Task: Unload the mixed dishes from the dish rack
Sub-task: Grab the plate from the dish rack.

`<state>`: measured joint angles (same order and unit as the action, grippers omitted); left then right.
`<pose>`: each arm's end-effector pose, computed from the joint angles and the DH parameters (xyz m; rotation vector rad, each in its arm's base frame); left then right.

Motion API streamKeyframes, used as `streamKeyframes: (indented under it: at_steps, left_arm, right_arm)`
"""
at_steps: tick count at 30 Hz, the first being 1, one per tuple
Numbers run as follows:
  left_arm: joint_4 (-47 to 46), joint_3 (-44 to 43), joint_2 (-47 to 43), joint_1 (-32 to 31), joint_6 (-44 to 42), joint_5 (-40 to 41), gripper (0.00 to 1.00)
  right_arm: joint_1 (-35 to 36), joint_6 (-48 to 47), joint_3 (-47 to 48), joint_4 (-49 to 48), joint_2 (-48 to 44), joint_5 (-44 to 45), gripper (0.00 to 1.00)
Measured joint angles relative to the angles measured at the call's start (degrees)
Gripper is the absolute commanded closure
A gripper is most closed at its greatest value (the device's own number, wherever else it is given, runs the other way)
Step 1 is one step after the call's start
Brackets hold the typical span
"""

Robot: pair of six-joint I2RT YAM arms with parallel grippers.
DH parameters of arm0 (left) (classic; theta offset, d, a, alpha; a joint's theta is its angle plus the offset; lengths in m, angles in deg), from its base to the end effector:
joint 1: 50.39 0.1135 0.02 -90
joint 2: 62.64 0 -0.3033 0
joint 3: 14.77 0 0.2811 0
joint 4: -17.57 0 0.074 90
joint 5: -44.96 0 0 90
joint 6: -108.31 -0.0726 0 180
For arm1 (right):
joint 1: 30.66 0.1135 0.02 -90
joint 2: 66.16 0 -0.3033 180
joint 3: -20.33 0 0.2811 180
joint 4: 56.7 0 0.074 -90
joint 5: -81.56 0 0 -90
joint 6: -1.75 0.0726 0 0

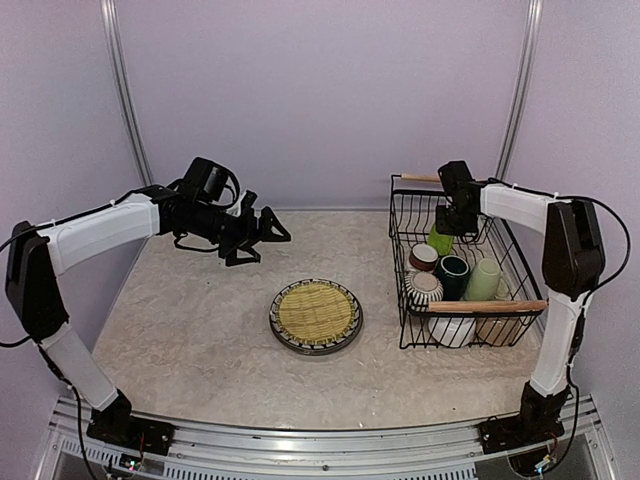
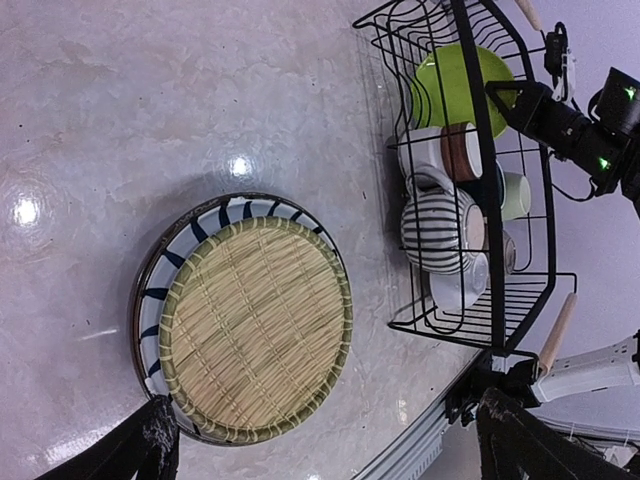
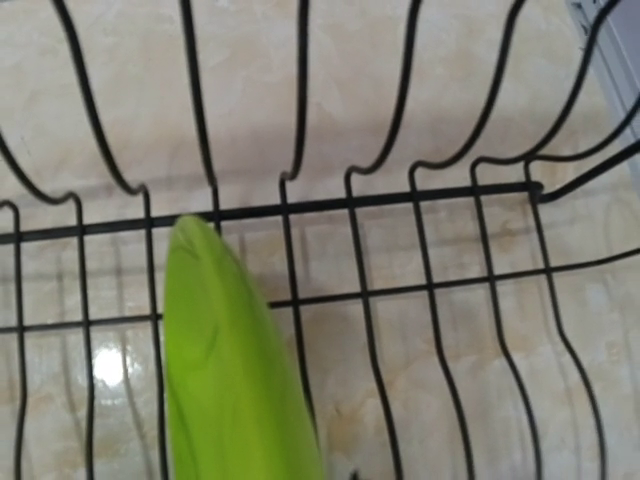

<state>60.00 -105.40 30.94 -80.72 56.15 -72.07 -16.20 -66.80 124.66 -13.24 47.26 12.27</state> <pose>0.3433 -0.2391 0.3030 0.0835 2.5465 -1.0878 0.4948 0.1011 0.2347 0.2959 2.3963 -0.1671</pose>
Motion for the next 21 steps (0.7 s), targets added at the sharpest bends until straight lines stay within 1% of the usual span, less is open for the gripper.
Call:
streamKeyframes:
  at_steps: [4, 10, 11, 14, 17, 19, 21]
  left_arm:
    - [0.04, 0.00, 0.13, 0.00, 0.00, -0.02, 0.01]
    - [0.02, 0.00, 0.13, -0.22, -0.02, -0.11, 0.01]
    - [0.07, 0.00, 0.13, -0.31, 0.00, -0.13, 0.01]
    - [0.07, 0.00, 0.13, -0.61, -0.02, -0.13, 0.01]
    - [0.17, 0.00, 0.13, -0.76, -0.04, -0.15, 0.01]
    - [0.24, 0.00, 0.13, -0.83, 0.00, -0.22, 0.01]
    - [0.24, 0.00, 0.13, -0.85, 0.02, -0.68, 0.01]
  right_arm:
    - [-0.02, 0.26, -1.01, 0.81, -4.31, 1.09, 1.00]
    - [-0.02, 0.26, -4.44, -0.57, -15.58, 1.49, 1.00]
    - [-0.02, 0.37, -5.95, -2.19, -17.49, 1.14, 1.00]
    - [-0.02, 1.25, -14.16, -7.10, -24.55, -0.92, 1.00]
    - [-0.02, 3.37, -24.81, -12.96, -33.33, -4.79, 1.00]
    - [-0.02, 5.29, -30.29, -17.29, -38.47, -8.07, 1.00]
    - [-0.02, 7.17, -33.00, -20.72, -41.51, -11.32, 1.00]
